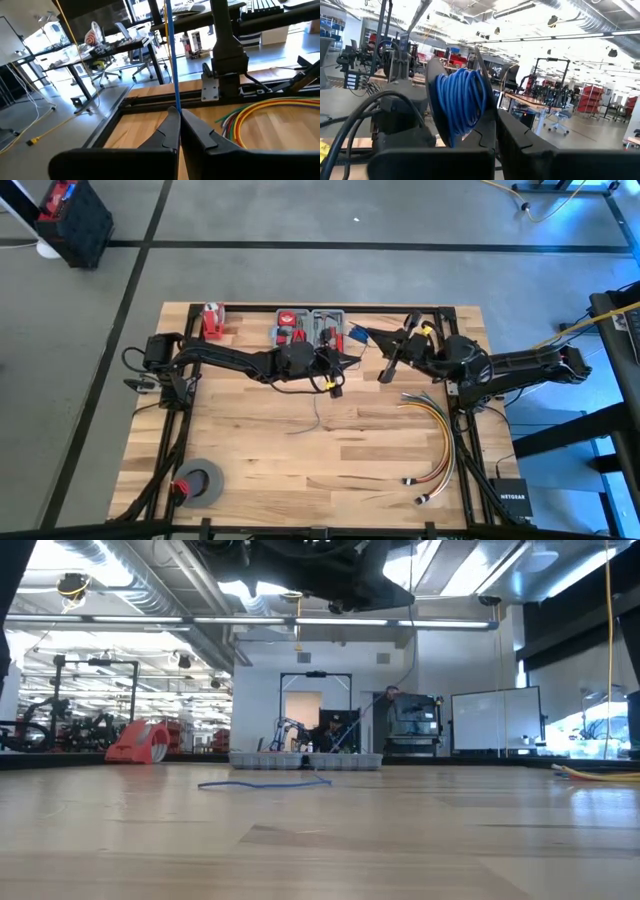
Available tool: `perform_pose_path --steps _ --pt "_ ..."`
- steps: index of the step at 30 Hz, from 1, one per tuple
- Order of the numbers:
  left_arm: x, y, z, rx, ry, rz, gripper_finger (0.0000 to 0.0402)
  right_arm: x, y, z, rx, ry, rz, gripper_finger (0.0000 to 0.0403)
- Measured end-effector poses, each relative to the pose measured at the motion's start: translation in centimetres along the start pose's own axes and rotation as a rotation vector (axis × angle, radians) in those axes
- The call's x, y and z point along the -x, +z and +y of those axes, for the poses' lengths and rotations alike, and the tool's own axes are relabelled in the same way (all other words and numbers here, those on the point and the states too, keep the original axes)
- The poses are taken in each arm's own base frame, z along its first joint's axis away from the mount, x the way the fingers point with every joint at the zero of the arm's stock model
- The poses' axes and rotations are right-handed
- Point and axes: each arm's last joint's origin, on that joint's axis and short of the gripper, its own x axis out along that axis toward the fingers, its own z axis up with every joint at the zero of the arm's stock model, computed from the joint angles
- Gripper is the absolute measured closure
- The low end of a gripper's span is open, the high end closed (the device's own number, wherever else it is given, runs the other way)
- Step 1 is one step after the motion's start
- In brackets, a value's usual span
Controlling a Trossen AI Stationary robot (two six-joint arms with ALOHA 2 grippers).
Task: Coil cords
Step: Coil the blue wire into the black spool
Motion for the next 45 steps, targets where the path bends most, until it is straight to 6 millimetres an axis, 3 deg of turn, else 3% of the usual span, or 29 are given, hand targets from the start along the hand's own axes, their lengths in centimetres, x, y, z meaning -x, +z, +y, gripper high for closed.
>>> perform_pose_path --steps 8,16,21,27,31,38,45 --pt "1.1 0.2 0.6 -0.107 0.091 0.117 0.0402 0.1 -1.3 0.5 0.052 0.05 0.135 0.0397" --pt "6.3 3.2 3.2 -0.239 0.228 0.313 0.0401 0.5 -3.1 1.0 0.134 0.123 0.315 0.0397" --pt "9.8 5.5 4.6 -0.168 0.246 0.297 0.0402 0.4 -4.1 1.3 0.169 0.139 0.389 0.0397" --pt "12.1 7.8 5.2 0.018 0.186 0.168 0.0402 -0.4 -5.5 1.9 0.233 0.085 0.447 0.0397" --pt "12.1 8.0 5.1 0.146 0.156 0.132 0.0401 -1.2 -6.6 2.5 0.282 0.038 0.467 0.0397" --pt "10.6 7.7 3.9 0.186 0.117 0.099 0.0401 -2.3 -8.6 3.1 0.383 -0.083 0.533 0.0397" --pt "8.6 7.2 1.8 0.194 0.028 0.04 0.0402 -3.2 -9.7 3.3 0.367 -0.128 0.518 0.0397"
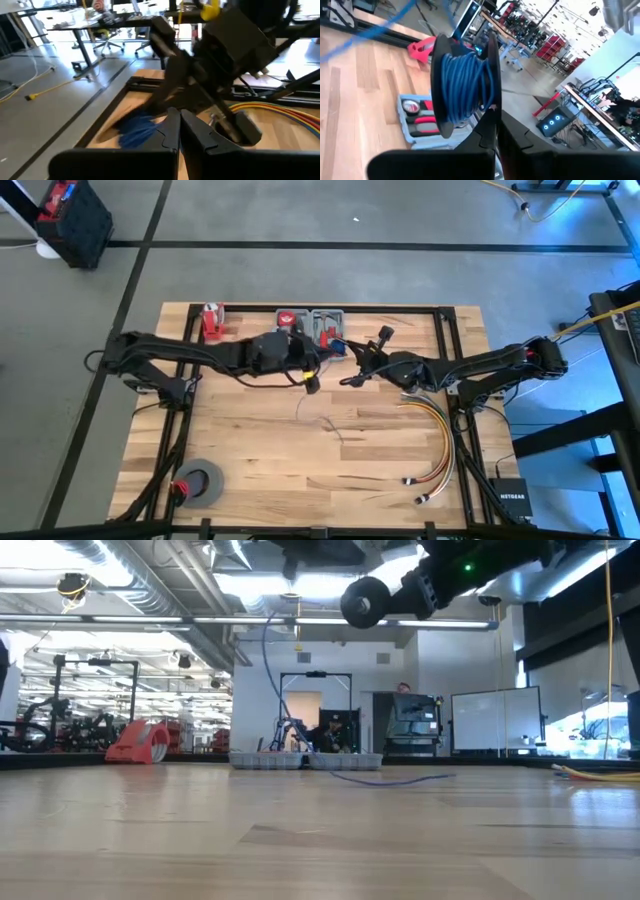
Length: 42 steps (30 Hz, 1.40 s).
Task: Coil cords
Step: Coil the blue wire into the black spool
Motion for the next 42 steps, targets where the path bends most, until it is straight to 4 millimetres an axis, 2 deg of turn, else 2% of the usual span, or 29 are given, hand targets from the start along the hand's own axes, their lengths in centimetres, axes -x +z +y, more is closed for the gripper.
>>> perform_pose_path --steps 12,20,24,29,35,42 --pt "-4.5 -3.5 -1.6 -0.035 -0.014 0.008 0.0401 -0.1 0.3 0.2 -0.126 0.064 -0.055 0.0397" --pt "-5.6 -4.7 -1.4 -0.073 0.001 0.042 0.0401 0.0 1.4 -0.3 -0.207 0.055 -0.167 0.0397" --pt "-6.1 -5.5 -1.2 -0.097 0.011 0.08 0.0401 0.7 2.5 -1.3 -0.252 0.056 -0.271 0.0397" --pt "-6.9 -6.5 -0.7 -0.103 0.027 0.114 0.0401 1.7 3.3 -2.6 -0.284 0.043 -0.321 0.0397" --pt "-6.8 -6.6 -0.7 -0.105 0.027 0.121 0.0401 2.0 3.3 -2.8 -0.277 0.053 -0.316 0.0397" --pt "-5.1 -5.2 -2.0 -0.119 -0.018 0.115 0.039 1.9 3.0 -2.6 -0.253 0.065 -0.284 0.0397"
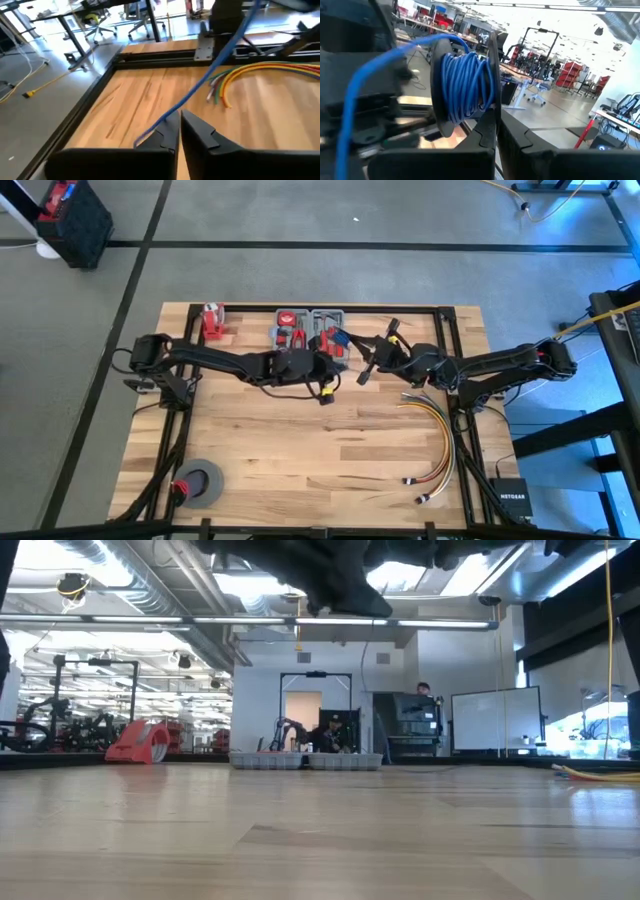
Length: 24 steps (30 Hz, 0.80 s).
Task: Coil cords
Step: Coil the blue wire into the black spool
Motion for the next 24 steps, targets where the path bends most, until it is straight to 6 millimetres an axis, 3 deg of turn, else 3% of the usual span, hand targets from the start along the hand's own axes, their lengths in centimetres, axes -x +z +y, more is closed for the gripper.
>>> perform_pose_path --steps 9,14,19,24 --pt "1.9 -1.3 -0.8 -0.09 -0.055 0.224 0.0303 0.0 -0.3 0.1 -0.003 0.006 0.027 0.0397" --pt "2.8 -2.3 -0.5 -0.131 -0.07 0.365 0.0285 0.0 -0.5 0.2 0.007 0.008 0.044 0.0397" --pt "4.8 -0.8 0.3 -0.104 -0.063 0.334 0.0284 0.0 -0.5 0.2 0.009 0.009 0.048 0.0397" --pt "6.4 1.5 0.8 -0.062 -0.058 0.169 0.0284 0.0 -0.6 0.2 0.01 0.009 0.05 0.0397"
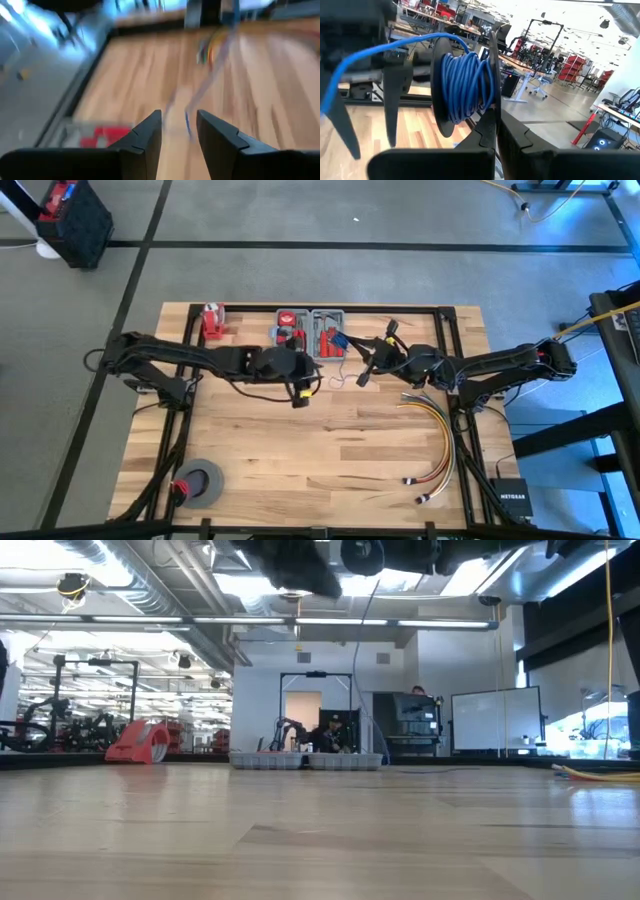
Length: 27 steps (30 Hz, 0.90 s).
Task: Coil cords
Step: Coil the blue wire into the black spool
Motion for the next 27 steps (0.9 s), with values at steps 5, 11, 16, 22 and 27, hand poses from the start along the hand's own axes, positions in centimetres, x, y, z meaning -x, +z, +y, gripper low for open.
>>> perform_pose_path --steps 5,11,16,22,27 --pt "-1.0 0.2 -0.8 -0.016 0.0 -0.214 0.0284 0.0 -0.1 0.0 0.004 0.0 0.006 0.0397" --pt "-1.5 0.0 -0.7 -0.005 -0.139 -0.237 0.0284 0.0 -0.1 0.0 0.004 0.0 0.007 0.0397" --pt "-1.5 0.3 -0.8 -0.007 -0.167 -0.267 0.0284 0.0 -0.1 0.0 0.004 0.0 0.007 0.0397" --pt "-2.5 0.0 -1.0 -0.012 -0.16 -0.274 0.0284 0.0 -0.1 0.0 0.004 0.001 0.007 0.0397" --pt "-3.6 -0.3 -0.9 -0.013 -0.145 -0.286 0.0284 0.0 -0.1 0.0 0.004 0.001 0.007 0.0397"
